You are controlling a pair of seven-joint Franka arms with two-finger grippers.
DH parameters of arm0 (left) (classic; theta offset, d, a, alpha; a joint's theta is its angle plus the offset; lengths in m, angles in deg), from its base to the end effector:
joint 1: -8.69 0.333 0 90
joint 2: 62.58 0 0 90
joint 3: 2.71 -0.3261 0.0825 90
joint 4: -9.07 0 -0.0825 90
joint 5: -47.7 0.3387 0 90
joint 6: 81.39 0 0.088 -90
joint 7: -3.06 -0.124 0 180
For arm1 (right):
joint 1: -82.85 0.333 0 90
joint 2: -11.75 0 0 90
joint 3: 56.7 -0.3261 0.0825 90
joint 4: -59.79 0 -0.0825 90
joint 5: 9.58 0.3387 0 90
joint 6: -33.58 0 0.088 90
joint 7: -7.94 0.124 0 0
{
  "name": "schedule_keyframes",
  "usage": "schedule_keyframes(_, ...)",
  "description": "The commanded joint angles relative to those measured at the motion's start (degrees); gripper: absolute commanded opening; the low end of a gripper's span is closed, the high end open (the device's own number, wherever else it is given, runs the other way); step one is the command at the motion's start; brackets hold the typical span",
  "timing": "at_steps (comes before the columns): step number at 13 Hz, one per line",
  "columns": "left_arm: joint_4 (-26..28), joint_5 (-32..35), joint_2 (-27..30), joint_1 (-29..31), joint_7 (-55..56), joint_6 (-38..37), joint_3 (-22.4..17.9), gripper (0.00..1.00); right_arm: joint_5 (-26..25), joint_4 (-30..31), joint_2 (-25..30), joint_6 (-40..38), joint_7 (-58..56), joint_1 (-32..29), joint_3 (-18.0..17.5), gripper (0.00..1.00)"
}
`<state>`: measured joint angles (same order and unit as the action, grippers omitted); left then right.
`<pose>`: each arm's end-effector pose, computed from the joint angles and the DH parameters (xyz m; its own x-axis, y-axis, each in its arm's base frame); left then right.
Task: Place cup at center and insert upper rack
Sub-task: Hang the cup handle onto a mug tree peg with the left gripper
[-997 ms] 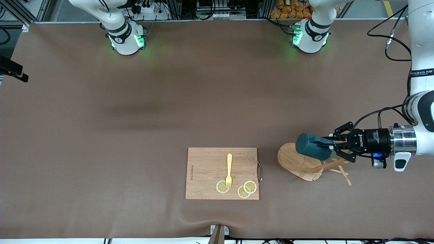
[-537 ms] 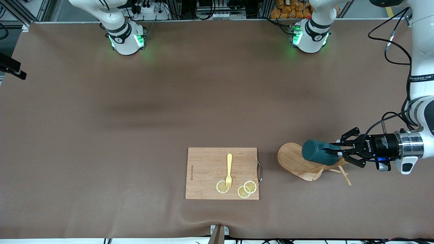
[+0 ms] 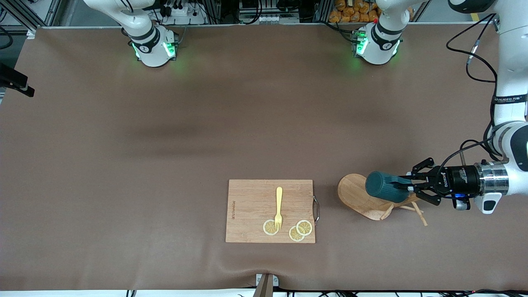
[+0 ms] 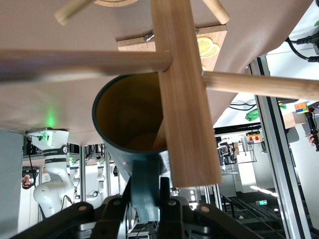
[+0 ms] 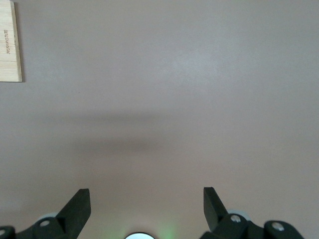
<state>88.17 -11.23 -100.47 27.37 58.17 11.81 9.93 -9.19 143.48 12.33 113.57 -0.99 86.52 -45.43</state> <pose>0.6678 0.0044 0.3830 0.1559 0.3574 -0.9208 0.9870 -0.0933 0.1309 0.4825 -0.0641 0.6538 0.9983 0.0247 -0.0526 0.0238 -0.9996 -0.0171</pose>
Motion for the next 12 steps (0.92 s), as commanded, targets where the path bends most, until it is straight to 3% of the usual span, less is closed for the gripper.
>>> schedule_keyframes(1, -1.05, -1.2, -0.7, 0.65, -1.14, -0.91, 0.54, 0.0, -0.48, 0.86, 1.08, -0.44, 0.93, -0.06, -0.45, 1.0)
schedule_keyframes(12, -0.96, -1.2, -1.84, 1.62, -2.2, -0.91, 0.54, 0.0, -0.48, 0.95, 0.99, -0.44, 0.67, -0.15, -0.45, 1.0)
